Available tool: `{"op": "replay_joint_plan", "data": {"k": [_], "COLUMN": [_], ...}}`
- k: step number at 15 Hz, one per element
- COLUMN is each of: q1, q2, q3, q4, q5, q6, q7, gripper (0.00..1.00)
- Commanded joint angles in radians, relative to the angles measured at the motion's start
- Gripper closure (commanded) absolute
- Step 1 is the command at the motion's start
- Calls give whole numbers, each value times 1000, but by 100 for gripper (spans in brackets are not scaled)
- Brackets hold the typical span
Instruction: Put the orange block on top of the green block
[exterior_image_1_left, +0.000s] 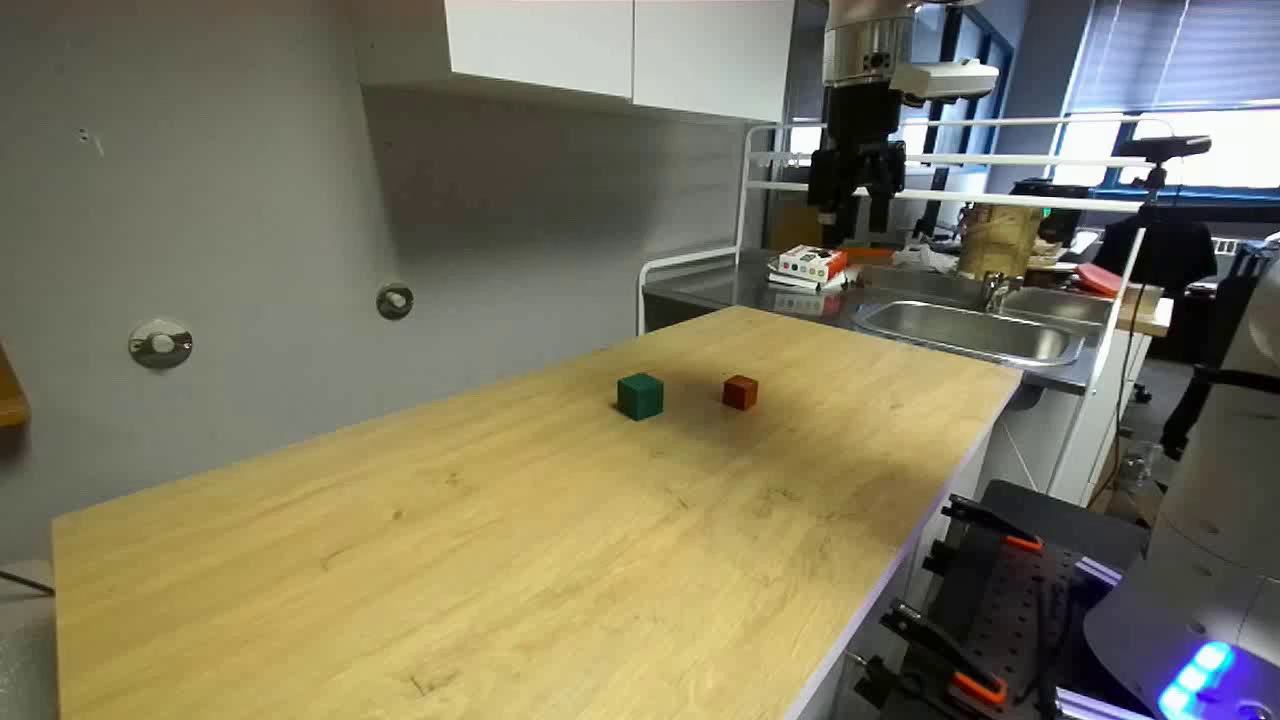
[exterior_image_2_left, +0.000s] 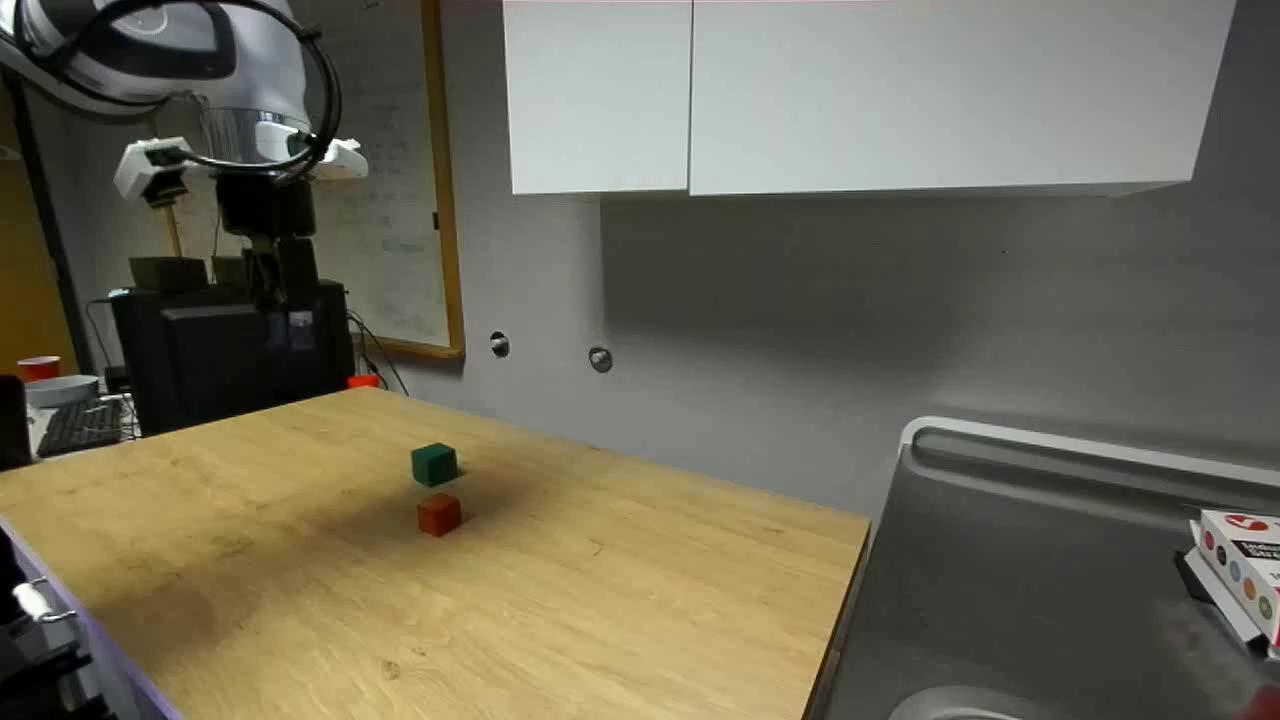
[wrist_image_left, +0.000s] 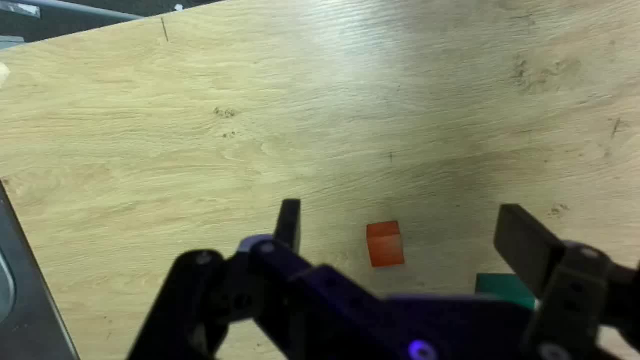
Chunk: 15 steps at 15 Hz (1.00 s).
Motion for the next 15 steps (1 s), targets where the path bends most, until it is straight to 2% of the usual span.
{"op": "replay_joint_plan", "data": {"k": [1, 15], "q1": [12, 5], "q2": [0, 27], "q3": [-11, -6], "q4": [3, 15], "q5": [-5, -14], "q6": [-1, 11], "q7": [4, 26], "gripper": [0, 0]}}
